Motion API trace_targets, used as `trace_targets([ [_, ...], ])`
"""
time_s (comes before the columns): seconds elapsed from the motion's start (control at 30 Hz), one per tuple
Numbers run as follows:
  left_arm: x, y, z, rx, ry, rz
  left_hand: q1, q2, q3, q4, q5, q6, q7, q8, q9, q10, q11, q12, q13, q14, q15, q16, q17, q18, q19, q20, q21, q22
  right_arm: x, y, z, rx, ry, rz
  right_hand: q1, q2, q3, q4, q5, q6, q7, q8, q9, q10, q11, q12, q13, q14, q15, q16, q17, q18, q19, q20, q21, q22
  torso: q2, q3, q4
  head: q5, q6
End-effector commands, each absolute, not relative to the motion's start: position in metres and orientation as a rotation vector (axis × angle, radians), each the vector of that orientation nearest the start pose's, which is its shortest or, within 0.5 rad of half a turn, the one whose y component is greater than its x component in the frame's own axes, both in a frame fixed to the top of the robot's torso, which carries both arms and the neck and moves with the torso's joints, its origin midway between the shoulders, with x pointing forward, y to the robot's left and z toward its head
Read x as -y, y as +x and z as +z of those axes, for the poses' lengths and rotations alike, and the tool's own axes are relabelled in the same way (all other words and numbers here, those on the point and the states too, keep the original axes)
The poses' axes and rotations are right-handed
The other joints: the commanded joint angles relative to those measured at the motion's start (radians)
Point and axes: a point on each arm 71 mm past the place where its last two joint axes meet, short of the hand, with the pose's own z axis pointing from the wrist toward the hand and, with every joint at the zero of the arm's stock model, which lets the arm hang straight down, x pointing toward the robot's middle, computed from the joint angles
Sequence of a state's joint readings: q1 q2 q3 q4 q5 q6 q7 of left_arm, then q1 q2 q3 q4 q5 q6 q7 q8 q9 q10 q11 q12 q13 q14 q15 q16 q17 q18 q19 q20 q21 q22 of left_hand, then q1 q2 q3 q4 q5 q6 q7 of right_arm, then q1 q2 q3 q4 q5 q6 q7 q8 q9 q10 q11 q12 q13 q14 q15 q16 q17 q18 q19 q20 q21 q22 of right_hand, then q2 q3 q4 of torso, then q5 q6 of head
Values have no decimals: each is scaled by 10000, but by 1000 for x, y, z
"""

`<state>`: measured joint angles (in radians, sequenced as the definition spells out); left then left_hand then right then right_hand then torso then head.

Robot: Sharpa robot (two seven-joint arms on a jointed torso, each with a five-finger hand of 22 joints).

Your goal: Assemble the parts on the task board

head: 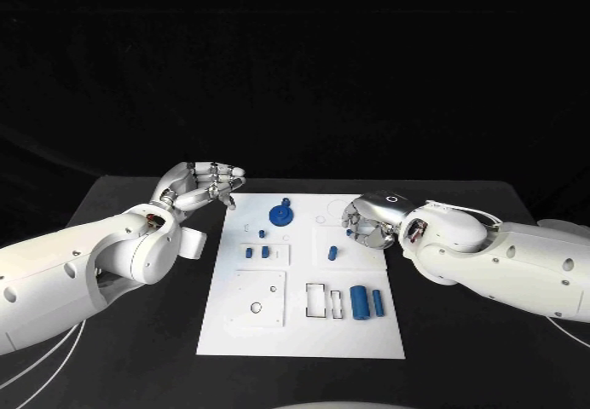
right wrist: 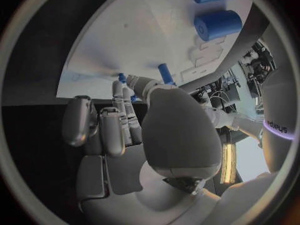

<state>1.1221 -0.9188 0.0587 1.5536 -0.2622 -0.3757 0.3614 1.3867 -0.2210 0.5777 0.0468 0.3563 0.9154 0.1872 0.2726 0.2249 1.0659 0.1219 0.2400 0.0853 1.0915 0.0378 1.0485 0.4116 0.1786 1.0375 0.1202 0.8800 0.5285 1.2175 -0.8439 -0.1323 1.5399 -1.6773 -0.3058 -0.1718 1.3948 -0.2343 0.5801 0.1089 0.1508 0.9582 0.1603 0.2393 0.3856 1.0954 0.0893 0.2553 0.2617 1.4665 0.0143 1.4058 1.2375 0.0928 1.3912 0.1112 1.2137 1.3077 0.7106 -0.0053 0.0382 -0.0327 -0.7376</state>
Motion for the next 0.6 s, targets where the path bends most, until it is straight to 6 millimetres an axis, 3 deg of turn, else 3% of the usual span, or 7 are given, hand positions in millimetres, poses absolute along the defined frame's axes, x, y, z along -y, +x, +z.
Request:
trace_targets([
  [0.03, -239, 482, -172, -13817, -9512, -14301, -14, 80, -48, -21, -6, -19, 67, -49, -11, 39, 3, 65, 12, -10, -27, -38, -11, 72, 9, -2, -69, -10, 195, 473, -210, -16696, -4052, 4432, -42, 69, 107, -48, -41, 86, -16, 68, 16, 64, -12, -77, -41, 350, -64, 66, 7, -150, 86, -1, 38, 757, 1, 10, -15, 11, -9],
  [0.23, -239, 482, -173, -13851, -9569, -14229, -9, 80, -50, -27, -6, -20, 68, -49, -12, 36, 4, 68, 12, -9, -29, -39, -13, 73, 11, -3, -71, -12, 195, 475, -214, -16723, -4132, 4209, -37, 103, 180, -105, -102, 121, -18, 82, 19, 60, -16, -107, -83, 349, -63, 70, 8, -149, 85, -6, 38, 765, 6, 7, 7, -1, -28],
  [0.6, -240, 482, -173, -13991, -9636, -14207, -2, 79, -59, -40, -6, -29, 75, -55, -16, 18, 8, 73, 12, -7, -29, -41, -19, 73, 16, -5, -76, -16, 189, 474, -221, -16860, -4305, 4140, -98, 157, 292, -242, -165, 277, -56, 163, 47, 207, -54, -75, -132, 353, -85, 90, 31, -168, 128, -18, 134, 839, 6, 10, -9, 17, -78],
])
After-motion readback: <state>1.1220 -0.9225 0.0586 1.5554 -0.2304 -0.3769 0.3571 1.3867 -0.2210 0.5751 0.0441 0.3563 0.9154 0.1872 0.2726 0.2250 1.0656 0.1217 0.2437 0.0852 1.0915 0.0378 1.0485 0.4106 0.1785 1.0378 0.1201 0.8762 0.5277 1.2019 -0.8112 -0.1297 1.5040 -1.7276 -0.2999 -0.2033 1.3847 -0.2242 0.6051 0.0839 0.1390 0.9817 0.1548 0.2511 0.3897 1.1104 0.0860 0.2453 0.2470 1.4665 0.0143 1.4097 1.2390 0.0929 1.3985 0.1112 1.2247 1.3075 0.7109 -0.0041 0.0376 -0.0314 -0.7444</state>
